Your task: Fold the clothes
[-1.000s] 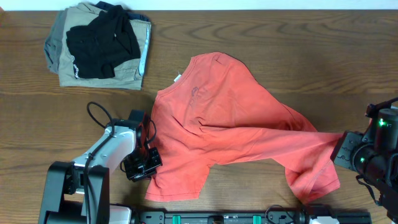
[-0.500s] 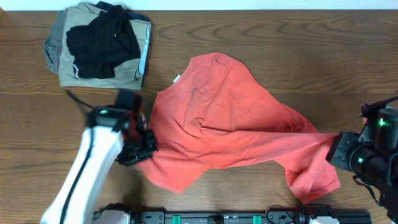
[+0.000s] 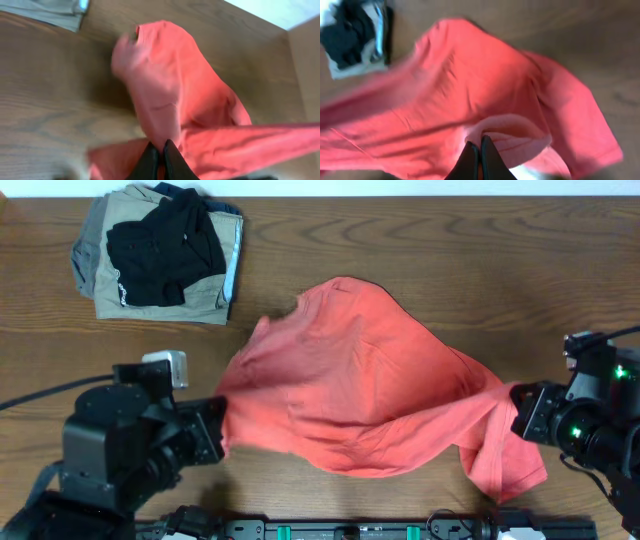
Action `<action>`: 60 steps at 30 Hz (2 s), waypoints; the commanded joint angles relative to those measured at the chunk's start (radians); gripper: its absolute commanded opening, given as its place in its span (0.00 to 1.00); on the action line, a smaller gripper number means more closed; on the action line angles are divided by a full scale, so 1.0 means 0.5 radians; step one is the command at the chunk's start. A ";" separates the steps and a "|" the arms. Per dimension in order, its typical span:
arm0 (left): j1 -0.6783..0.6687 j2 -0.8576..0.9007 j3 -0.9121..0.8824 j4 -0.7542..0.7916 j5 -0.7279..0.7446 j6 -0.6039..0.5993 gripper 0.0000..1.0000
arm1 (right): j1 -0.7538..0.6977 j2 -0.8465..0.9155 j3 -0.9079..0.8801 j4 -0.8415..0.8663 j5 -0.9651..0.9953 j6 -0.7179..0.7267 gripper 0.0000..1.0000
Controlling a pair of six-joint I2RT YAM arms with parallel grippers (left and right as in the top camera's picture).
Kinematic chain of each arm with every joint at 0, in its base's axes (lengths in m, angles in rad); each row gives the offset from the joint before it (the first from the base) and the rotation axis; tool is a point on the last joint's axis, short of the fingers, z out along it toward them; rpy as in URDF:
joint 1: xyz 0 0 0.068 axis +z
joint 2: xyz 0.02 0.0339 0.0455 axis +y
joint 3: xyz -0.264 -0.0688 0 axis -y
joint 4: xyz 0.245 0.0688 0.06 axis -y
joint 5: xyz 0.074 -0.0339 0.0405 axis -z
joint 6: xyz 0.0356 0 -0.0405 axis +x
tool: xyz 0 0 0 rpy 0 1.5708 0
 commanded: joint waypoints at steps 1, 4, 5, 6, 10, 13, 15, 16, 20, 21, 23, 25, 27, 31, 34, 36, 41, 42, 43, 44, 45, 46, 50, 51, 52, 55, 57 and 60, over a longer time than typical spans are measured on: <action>-0.005 0.169 -0.077 0.130 -0.147 -0.053 0.06 | -0.019 0.032 -0.047 0.140 -0.034 -0.039 0.01; -0.005 0.400 -0.095 0.417 -0.188 -0.052 0.06 | -0.020 0.112 -0.164 0.414 -0.029 -0.039 0.01; -0.005 0.495 -0.095 0.546 -0.220 -0.051 0.06 | -0.020 0.163 -0.191 0.526 -0.030 -0.047 0.01; -0.005 0.593 -0.092 0.681 -0.260 -0.050 0.06 | -0.020 0.217 -0.197 0.617 -0.030 -0.063 0.01; 0.004 0.945 0.067 1.039 -0.310 -0.044 0.06 | -0.036 0.521 -0.051 0.926 -0.093 -0.124 0.01; 0.033 1.138 0.465 1.066 -0.311 0.031 0.06 | -0.128 0.784 0.402 0.873 -0.172 -0.223 0.01; 0.068 1.210 0.789 1.015 -0.312 0.136 0.06 | -0.224 0.925 0.784 0.755 -0.227 -0.266 0.01; 0.098 1.247 1.003 0.976 -0.311 0.156 0.06 | -0.300 1.011 1.048 0.672 -0.285 -0.279 0.01; 0.227 1.334 1.778 0.865 -0.292 0.160 0.06 | -0.663 1.307 2.078 0.364 -0.566 -0.291 0.01; 0.251 1.342 1.915 0.843 -0.288 0.161 0.06 | -0.747 1.357 2.264 0.305 -0.610 -0.291 0.01; 0.282 1.344 2.121 0.808 -0.288 0.201 0.06 | -0.910 1.437 2.564 0.183 -0.659 -0.291 0.01; 0.284 1.339 2.197 0.754 -0.288 0.236 0.06 | -1.041 1.489 2.715 0.056 -0.666 -0.316 0.01; 0.284 1.352 2.190 0.654 -0.279 0.236 0.06 | -1.090 1.514 2.709 -0.028 -0.667 -0.364 0.01; 0.282 1.506 2.112 0.330 -0.272 0.234 0.06 | -1.062 1.615 2.628 -0.200 -0.666 -0.510 0.01; 0.282 1.689 2.014 0.085 -0.272 0.233 0.06 | -1.025 1.716 2.537 -0.388 -0.665 -0.630 0.01; 0.282 1.830 1.942 -0.069 -0.241 0.220 0.06 | -1.019 1.788 2.469 -0.497 -0.665 -0.672 0.01; 0.278 2.045 1.897 -0.330 -0.077 0.220 0.06 | -1.044 1.838 2.285 -0.531 -0.631 -0.704 0.01; 0.274 2.058 1.898 -0.369 -0.077 0.221 0.06 | -1.048 1.835 2.251 -0.531 -0.604 -0.704 0.01; 0.269 2.059 1.898 -0.409 -0.078 0.238 0.06 | -1.050 1.827 2.225 -0.531 -0.581 -0.703 0.01; 0.264 2.055 1.898 -0.436 -0.078 0.252 0.06 | -1.049 1.819 2.201 -0.531 -0.560 -0.704 0.01; 0.256 2.037 1.898 -0.486 -0.079 0.259 0.06 | -1.049 1.806 2.174 -0.532 -0.541 -0.704 0.01; 0.247 2.016 1.898 -0.534 -0.079 0.259 0.06 | -1.048 1.788 2.139 -0.532 -0.521 -0.705 0.01; 0.214 1.924 1.898 -0.735 -0.079 0.258 0.06 | -1.044 1.656 1.946 -0.531 -0.482 -0.735 0.02; 0.208 1.900 1.898 -0.783 -0.079 0.258 0.06 | -1.044 1.611 1.881 -0.531 -0.452 -0.741 0.01; 0.198 1.871 1.898 -0.842 -0.079 0.258 0.06 | -1.044 1.563 1.811 -0.531 -0.408 -0.740 0.01; 0.163 1.807 1.898 -0.963 -0.079 0.258 0.06 | -1.046 1.418 1.603 -0.531 -0.292 -0.740 0.01; 0.113 1.753 1.875 -0.974 -0.076 0.257 0.06 | -1.046 1.313 1.453 -0.531 -0.227 -0.740 0.01; 0.008 1.668 1.840 -0.974 -0.077 0.256 0.06 | -1.046 1.167 1.245 -0.530 -0.160 -0.742 0.01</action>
